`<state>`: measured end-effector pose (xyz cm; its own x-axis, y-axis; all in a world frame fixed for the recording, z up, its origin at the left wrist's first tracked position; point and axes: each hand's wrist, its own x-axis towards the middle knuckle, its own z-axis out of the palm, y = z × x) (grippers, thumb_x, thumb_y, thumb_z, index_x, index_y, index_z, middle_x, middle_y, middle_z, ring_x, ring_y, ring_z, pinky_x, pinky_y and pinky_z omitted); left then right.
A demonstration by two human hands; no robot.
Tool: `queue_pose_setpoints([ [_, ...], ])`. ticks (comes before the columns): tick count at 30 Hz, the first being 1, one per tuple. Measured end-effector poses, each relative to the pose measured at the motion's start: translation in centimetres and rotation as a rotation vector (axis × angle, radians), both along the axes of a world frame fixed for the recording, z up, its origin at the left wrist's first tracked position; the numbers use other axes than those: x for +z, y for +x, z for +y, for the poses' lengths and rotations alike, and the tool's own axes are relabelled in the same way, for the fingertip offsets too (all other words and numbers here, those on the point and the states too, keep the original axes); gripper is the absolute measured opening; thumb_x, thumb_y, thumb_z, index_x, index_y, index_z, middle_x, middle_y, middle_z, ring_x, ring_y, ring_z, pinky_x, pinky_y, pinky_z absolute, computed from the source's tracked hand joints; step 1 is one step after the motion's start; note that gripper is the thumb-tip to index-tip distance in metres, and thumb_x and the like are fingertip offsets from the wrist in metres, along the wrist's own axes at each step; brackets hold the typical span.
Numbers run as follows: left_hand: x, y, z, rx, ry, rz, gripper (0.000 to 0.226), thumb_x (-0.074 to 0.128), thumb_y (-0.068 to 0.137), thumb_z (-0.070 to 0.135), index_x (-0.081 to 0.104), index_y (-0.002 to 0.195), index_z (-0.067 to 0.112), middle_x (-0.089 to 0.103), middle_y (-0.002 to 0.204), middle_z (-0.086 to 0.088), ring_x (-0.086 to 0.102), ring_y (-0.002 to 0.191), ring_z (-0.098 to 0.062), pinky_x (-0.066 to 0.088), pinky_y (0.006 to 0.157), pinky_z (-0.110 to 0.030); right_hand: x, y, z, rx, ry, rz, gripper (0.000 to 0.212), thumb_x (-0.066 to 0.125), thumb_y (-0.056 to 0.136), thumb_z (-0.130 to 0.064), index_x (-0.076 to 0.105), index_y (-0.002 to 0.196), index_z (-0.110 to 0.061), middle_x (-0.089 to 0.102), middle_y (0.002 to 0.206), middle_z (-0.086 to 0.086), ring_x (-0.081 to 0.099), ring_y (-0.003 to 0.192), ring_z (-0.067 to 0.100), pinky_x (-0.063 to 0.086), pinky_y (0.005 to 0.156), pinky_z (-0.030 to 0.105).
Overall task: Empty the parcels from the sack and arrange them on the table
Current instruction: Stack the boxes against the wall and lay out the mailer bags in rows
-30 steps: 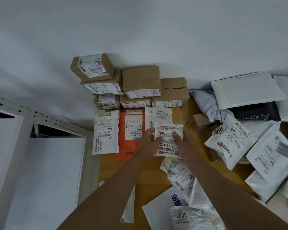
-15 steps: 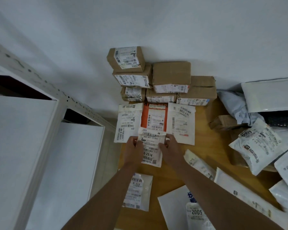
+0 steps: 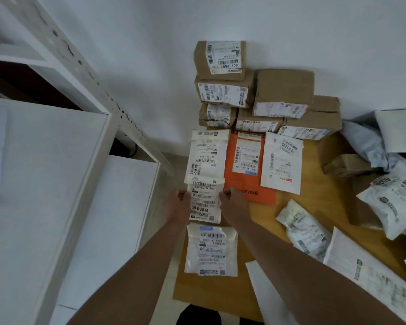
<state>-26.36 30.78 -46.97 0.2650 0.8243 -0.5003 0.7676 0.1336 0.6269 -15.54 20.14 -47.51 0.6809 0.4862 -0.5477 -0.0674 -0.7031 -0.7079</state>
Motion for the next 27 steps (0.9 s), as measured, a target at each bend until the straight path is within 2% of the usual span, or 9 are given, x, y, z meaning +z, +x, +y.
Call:
queue_pose_setpoints([
  [3, -0.6, 0.0, 0.6, -0.038, 0.011, 0.033, 0.011, 0.052, 0.097, 0.018, 0.063, 0.097, 0.016, 0.058, 0.077, 0.01, 0.049, 0.062, 0.002, 0.037, 0.04, -0.006, -0.4, -0.1, 0.1, -0.003, -0.014, -0.059, 0.012, 0.051, 0.099, -0.021, 0.059, 0.096, -0.013, 0.065, 0.084, 0.0, 0.064, 0.076, 0.017, 0.051, 0.065, 0.031],
  [6, -1.6, -0.2, 0.8, -0.019, -0.057, 0.015, 0.015, 0.053, 0.095, 0.018, 0.065, 0.103, 0.018, 0.068, 0.09, 0.004, 0.06, 0.069, -0.003, 0.04, 0.047, -0.014, -0.6, -0.4, 0.1, 0.002, -0.031, -0.124, 0.011, 0.053, 0.097, -0.021, 0.059, 0.094, -0.012, 0.064, 0.083, 0.0, 0.062, 0.075, 0.015, 0.05, 0.066, 0.03],
  [10, -2.3, -0.4, 0.7, 0.034, -0.091, -0.013, 0.025, 0.053, 0.092, 0.023, 0.059, 0.116, 0.017, 0.068, 0.101, 0.0, 0.064, 0.081, -0.013, 0.046, 0.056, -0.023, -0.6, -1.1, -0.7, -0.053, -0.04, -0.177, 0.011, 0.055, 0.094, -0.021, 0.056, 0.086, -0.014, 0.062, 0.078, 0.002, 0.059, 0.071, 0.018, 0.048, 0.063, 0.033],
  [13, -2.7, -1.1, 0.2, 0.098, -0.077, 0.039, 0.02, 0.049, 0.091, 0.025, 0.057, 0.106, 0.014, 0.065, 0.099, -0.004, 0.063, 0.083, -0.02, 0.052, 0.066, -0.032, -0.8, -1.7, -3.1, -0.055, -0.123, -0.219, 0.012, 0.05, 0.093, -0.024, 0.051, 0.082, -0.018, 0.058, 0.076, 0.0, 0.058, 0.071, 0.021, 0.047, 0.062, 0.035],
  [15, -2.9, -2.4, -0.7, 0.099, -0.064, 0.086, 0.018, 0.047, 0.093, 0.026, 0.056, 0.096, 0.011, 0.065, 0.093, -0.008, 0.063, 0.08, -0.022, 0.056, 0.069, -0.039, -0.8, -2.5, -5.0, 0.065, -0.255, -0.229, 0.019, 0.048, 0.093, -0.038, 0.05, 0.088, -0.019, 0.055, 0.082, -0.003, 0.057, 0.077, 0.019, 0.05, 0.067, 0.037],
  [17, -2.8, -4.0, -2.0, 0.02, -0.081, 0.117, 0.023, 0.046, 0.096, 0.027, 0.057, 0.095, 0.008, 0.065, 0.09, -0.009, 0.063, 0.078, -0.022, 0.054, 0.068, -0.035, -0.7, -3.8, -6.7, 0.173, -0.333, -0.228, 0.041, 0.048, 0.087, -0.06, 0.047, 0.098, -0.02, 0.053, 0.089, -0.005, 0.057, 0.08, 0.017, 0.048, 0.066, 0.035],
  [19, -2.3, -5.1, -3.3, -0.051, -0.127, 0.128, 0.027, 0.046, 0.097, 0.03, 0.058, 0.094, 0.005, 0.064, 0.089, -0.009, 0.062, 0.079, -0.023, 0.051, 0.068, -0.033, -0.6, -5.4, -7.9, 0.213, -0.366, -0.178, 0.055, 0.051, 0.084, -0.068, 0.041, 0.106, -0.02, 0.053, 0.094, -0.004, 0.059, 0.083, 0.018, 0.048, 0.065, 0.034],
  [22, -2.0, -6.2, -4.7, -0.098, -0.175, 0.14, 0.024, 0.053, 0.093, 0.032, 0.058, 0.095, 0.009, 0.064, 0.09, -0.004, 0.062, 0.083, -0.021, 0.052, 0.073, -0.035, -1.0, -7.2, -8.4, 0.161, -0.36, -0.057, 0.064, 0.059, 0.082, -0.065, 0.036, 0.119, -0.019, 0.056, 0.107, -0.001, 0.063, 0.092, 0.019, 0.055, 0.073, 0.039],
  [27, -1.3, -7.7, -4.8, -0.044, -0.217, 0.045, 0.018, 0.06, 0.089, 0.022, 0.055, 0.104, 0.013, 0.065, 0.096, -0.002, 0.062, 0.077, -0.014, 0.049, 0.059, -0.027, -1.1, -9.3, -7.4, 0.055, -0.256, -0.012, 0.067, 0.066, 0.082, -0.059, 0.034, 0.124, -0.017, 0.058, 0.115, 0.001, 0.064, 0.098, 0.021, 0.055, 0.077, 0.04],
])
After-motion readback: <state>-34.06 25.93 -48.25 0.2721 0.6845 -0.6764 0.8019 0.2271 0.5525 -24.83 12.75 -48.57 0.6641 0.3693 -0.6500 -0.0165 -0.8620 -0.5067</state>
